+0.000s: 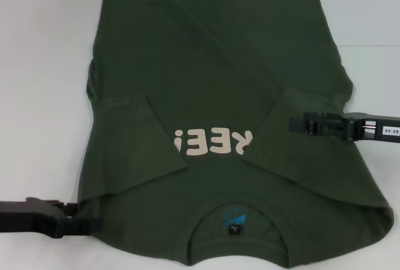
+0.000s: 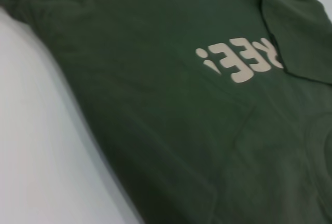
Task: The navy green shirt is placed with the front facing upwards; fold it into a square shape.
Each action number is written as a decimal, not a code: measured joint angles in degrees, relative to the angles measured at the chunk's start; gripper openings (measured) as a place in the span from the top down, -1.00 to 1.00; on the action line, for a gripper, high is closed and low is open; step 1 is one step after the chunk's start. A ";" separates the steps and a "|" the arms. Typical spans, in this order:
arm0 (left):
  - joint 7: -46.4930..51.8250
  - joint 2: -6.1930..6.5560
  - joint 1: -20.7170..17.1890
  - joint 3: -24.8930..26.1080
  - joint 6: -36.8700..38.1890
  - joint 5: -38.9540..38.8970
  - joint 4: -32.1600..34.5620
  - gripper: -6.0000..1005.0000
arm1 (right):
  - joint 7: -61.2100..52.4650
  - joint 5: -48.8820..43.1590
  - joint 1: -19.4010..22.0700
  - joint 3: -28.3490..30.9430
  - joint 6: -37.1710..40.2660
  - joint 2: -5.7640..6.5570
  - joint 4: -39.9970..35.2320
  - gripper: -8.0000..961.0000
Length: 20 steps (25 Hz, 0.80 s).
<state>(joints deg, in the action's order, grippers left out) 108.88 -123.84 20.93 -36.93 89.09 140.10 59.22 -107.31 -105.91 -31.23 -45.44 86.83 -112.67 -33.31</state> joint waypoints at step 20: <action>-0.72 -0.09 3.25 -0.60 0.37 -0.28 -2.99 -0.53 | 0.25 0.00 0.40 0.56 0.00 0.00 0.00 -0.78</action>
<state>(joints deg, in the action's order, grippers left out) 108.16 -123.93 24.18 -37.53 89.46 139.82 56.23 -107.06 -105.91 -30.83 -44.88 86.83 -112.67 -33.31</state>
